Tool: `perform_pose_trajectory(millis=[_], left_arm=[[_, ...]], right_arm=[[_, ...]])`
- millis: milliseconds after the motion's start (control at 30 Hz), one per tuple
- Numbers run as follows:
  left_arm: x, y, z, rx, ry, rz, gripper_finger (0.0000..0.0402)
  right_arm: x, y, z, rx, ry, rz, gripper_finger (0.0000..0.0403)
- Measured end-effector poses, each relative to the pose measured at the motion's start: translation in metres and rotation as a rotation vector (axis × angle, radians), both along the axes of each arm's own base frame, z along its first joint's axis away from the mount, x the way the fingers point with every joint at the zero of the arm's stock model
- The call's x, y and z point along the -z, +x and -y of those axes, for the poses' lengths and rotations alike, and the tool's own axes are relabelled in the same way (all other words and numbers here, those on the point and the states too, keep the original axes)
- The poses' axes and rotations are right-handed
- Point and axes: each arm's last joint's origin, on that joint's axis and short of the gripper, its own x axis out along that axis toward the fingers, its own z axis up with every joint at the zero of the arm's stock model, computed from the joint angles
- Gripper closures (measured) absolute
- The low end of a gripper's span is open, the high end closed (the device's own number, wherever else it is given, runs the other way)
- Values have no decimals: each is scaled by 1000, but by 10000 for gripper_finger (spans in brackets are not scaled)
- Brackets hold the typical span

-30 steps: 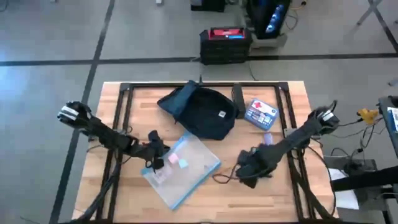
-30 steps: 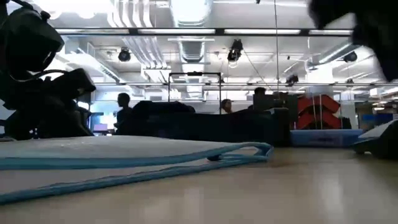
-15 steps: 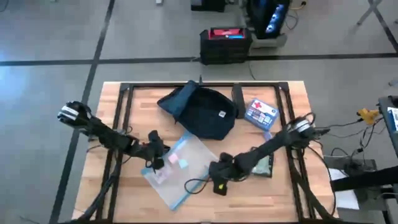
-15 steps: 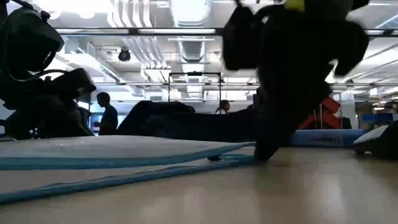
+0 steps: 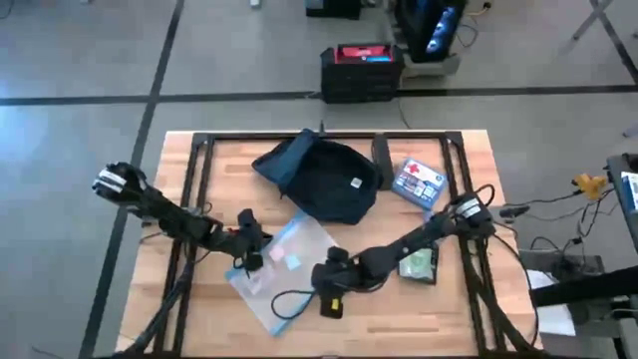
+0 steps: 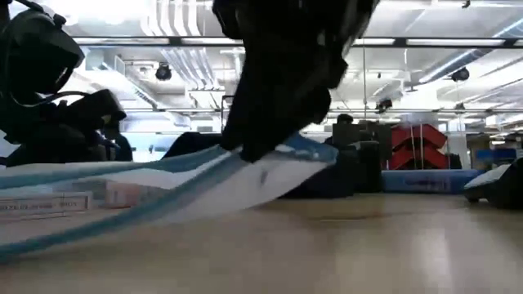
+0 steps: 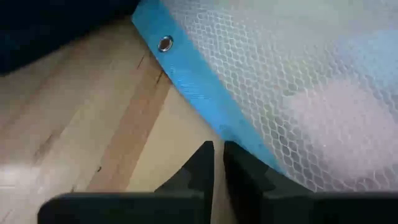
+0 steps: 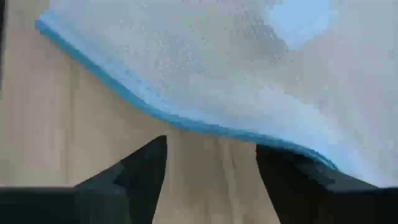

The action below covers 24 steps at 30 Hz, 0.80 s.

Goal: Unpack backpack
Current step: Remove the white charger adapter inside the zip bag

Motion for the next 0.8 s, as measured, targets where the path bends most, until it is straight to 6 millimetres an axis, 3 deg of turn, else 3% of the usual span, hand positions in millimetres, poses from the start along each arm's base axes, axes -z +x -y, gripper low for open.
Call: perform_pose_trajectory(millis=[400,633,800], left_arm=[[0,0,0,3,3,-1,377],[0,0,0,4,5,-1,377],[0,0,0,4,5,-1,377]], right_arm=[[7,1,-6,-30,38,-37,180],[-3,5,-13,-112,12,35,162],[8,16,-15,-84,-46,109,156]])
